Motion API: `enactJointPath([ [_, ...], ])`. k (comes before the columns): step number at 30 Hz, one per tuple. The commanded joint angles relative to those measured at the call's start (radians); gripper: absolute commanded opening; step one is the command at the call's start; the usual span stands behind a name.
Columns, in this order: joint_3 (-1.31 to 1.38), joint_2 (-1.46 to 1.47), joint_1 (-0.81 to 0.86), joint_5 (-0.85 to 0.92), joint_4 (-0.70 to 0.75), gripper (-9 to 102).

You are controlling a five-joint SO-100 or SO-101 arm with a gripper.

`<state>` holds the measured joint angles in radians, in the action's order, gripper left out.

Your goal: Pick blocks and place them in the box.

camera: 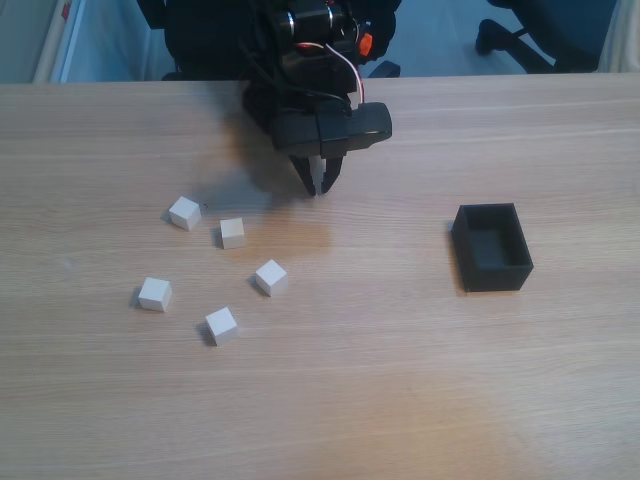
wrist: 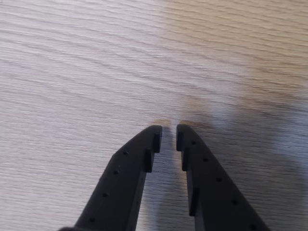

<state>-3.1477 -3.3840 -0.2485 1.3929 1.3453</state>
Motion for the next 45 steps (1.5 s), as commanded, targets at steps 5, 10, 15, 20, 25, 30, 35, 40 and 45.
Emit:
enactJointPath([
  [5, -0.064, -0.028, 0.193, -0.057, 0.058, 0],
  [10, -0.064, -0.028, 0.193, -0.057, 0.058, 0],
  [15, -0.064, -0.028, 0.193, -0.058, 0.058, 0],
  [20, -0.064, -0.028, 0.192, -0.032, 0.061, 0],
  [25, -0.064, -0.028, 0.178, -0.029, 0.063, 0],
  [30, -0.064, -0.028, 0.173, -0.04, 0.061, 0],
  [35, -0.063, -0.028, 0.17, -0.021, 0.063, 0],
  [40, -0.02, 0.0, 0.166, -0.005, 0.066, 0],
  [45, 0.094, 0.104, 0.158, -0.008, 0.064, 2],
])
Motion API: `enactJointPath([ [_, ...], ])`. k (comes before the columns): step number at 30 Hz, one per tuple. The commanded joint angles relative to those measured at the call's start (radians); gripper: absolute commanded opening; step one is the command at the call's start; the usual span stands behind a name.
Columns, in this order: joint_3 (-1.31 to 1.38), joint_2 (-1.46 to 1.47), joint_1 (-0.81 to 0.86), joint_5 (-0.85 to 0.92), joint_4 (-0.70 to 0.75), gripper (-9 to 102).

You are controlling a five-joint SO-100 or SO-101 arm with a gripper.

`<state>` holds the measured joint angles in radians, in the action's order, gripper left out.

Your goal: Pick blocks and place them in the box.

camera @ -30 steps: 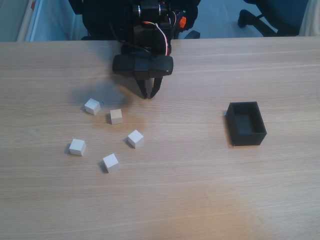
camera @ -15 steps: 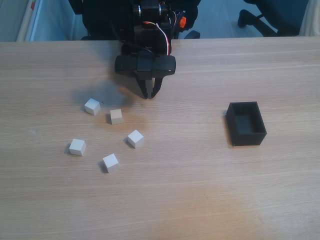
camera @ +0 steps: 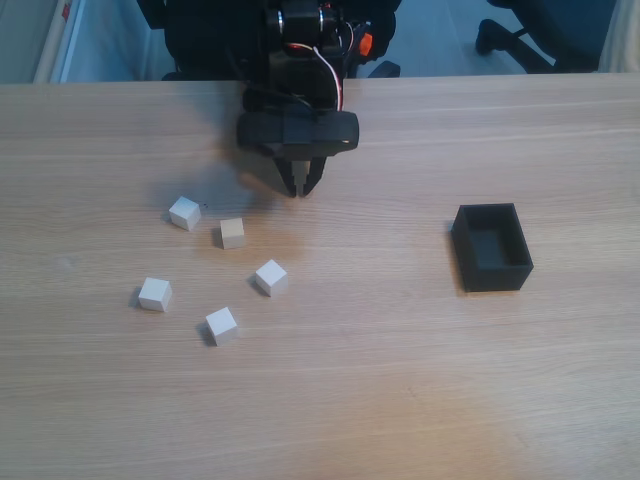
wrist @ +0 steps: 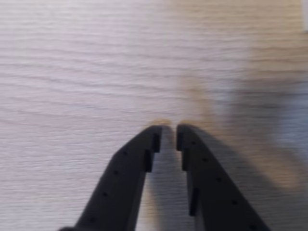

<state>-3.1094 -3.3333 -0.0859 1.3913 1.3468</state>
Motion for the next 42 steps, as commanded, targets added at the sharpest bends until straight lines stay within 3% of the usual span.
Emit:
enactJointPath([
  [1, 0.083, 0.08, -0.006, -0.009, 0.063, 3],
  [14, 0.449, 0.402, 0.008, -0.037, 0.002, 9],
  [20, 0.546, 0.549, 0.078, 0.064, -0.025, 12],
  [36, 0.558, 0.821, 0.347, 0.4, -0.397, 15],
  [42, 0.583, 0.908, 0.431, 0.531, -0.471, 16],
])
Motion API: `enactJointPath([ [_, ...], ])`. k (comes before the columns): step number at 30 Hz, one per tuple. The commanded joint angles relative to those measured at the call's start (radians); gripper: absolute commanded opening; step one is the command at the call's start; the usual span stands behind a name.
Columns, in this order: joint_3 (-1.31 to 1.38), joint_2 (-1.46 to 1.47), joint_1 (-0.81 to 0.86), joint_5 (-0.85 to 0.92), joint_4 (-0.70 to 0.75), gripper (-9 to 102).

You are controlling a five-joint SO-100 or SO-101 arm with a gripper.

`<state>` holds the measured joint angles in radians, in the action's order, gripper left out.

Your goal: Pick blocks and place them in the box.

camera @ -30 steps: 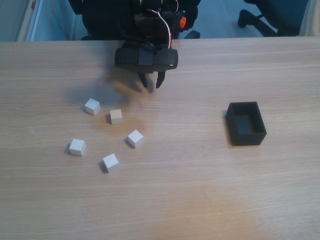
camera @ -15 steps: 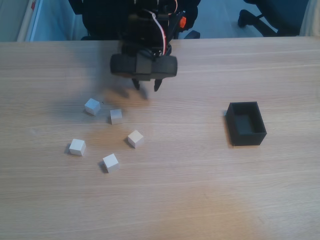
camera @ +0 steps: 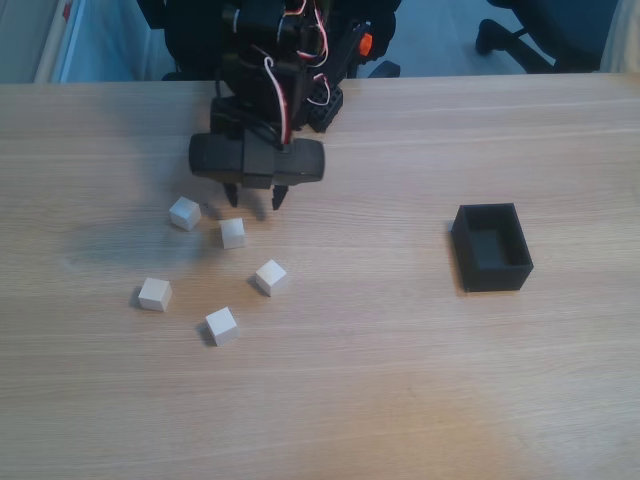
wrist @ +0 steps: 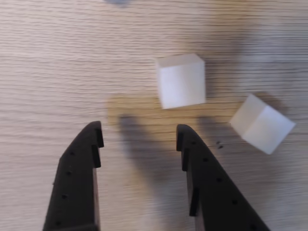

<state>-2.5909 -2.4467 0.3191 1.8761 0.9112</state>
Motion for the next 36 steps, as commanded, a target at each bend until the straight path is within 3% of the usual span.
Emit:
enactJointPath([
  [1, 0.071, 0.032, 0.037, 0.061, -0.048, 16],
  [6, 0.112, 0.112, 0.084, 0.132, -0.121, 17],
  [17, 0.166, 0.221, 0.11, 0.178, -0.112, 17],
  [36, 0.184, 0.348, 0.066, 0.126, -0.186, 15],
])
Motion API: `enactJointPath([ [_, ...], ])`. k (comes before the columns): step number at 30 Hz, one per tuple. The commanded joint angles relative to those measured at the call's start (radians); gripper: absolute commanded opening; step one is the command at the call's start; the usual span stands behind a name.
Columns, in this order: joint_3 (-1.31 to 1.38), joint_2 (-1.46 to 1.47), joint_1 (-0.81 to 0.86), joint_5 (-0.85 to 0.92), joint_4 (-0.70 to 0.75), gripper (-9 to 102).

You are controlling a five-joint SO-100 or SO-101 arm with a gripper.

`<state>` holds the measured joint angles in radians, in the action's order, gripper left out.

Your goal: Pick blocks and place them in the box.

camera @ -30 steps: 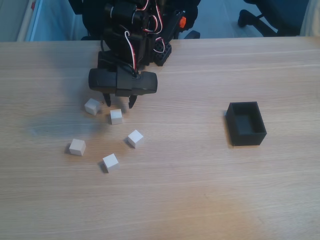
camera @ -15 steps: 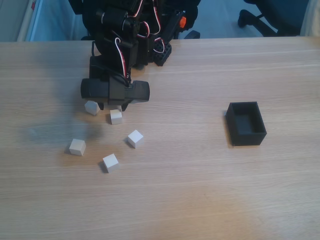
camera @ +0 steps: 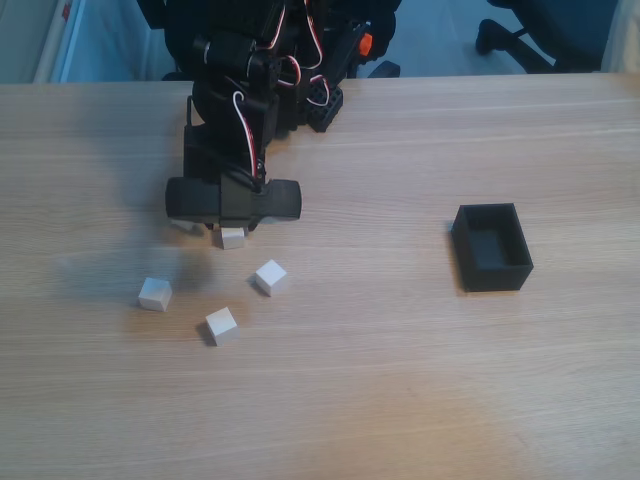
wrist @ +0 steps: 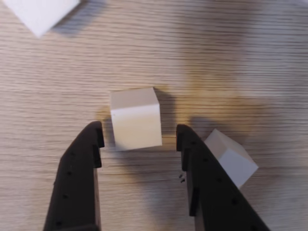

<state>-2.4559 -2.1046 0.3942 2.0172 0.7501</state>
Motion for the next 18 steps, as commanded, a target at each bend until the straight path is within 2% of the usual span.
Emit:
enactJointPath([
  [1, 0.051, 0.012, -0.011, -0.018, -0.031, 15],
  [18, 0.04, 0.081, -0.041, -0.091, -0.084, 12],
])
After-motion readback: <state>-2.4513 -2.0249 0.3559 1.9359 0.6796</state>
